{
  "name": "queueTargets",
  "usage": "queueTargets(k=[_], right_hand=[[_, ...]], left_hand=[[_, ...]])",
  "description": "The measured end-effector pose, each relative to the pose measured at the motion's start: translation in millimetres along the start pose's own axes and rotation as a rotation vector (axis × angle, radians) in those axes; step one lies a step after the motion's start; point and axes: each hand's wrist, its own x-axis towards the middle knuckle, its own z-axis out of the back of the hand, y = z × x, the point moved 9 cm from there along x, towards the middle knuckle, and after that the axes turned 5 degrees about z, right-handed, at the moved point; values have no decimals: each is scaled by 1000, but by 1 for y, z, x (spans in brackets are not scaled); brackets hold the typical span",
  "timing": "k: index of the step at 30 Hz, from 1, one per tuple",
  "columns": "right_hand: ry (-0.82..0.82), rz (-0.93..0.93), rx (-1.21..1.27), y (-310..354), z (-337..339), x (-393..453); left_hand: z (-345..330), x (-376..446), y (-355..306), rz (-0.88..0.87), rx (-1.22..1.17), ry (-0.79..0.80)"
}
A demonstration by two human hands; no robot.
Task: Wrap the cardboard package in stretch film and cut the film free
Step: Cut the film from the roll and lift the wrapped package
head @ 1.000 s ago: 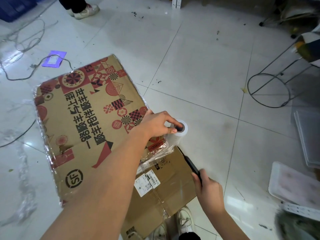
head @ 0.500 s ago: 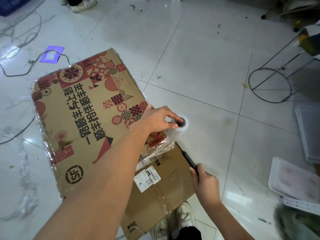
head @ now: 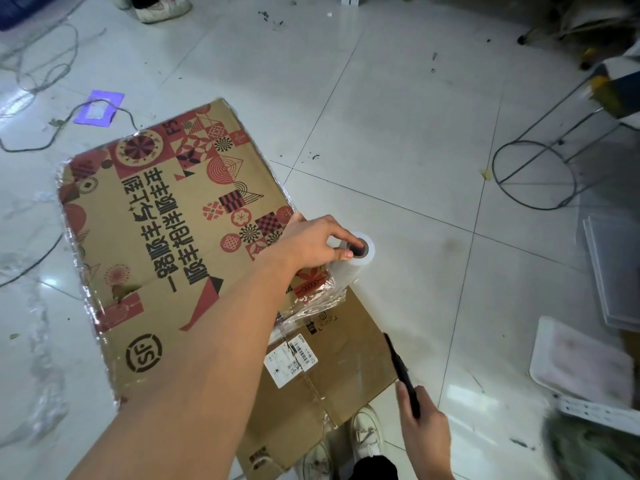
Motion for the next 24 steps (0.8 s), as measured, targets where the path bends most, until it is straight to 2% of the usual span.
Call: queueTargets(k=[4,8,20,24], right_hand=[[158,-25,224,25,-36,-5],[237,-67,282,34,-68,-7],[321,-307,475,36,-121,-6],[305,-447,647,43,-134,-1]], left_hand=[[0,-2,1,3,-11,-4],[1,-3,0,-2,-15,-23],[-1,-3,4,-6,-24,-62],[0,-2,3,-15,-13,-81]])
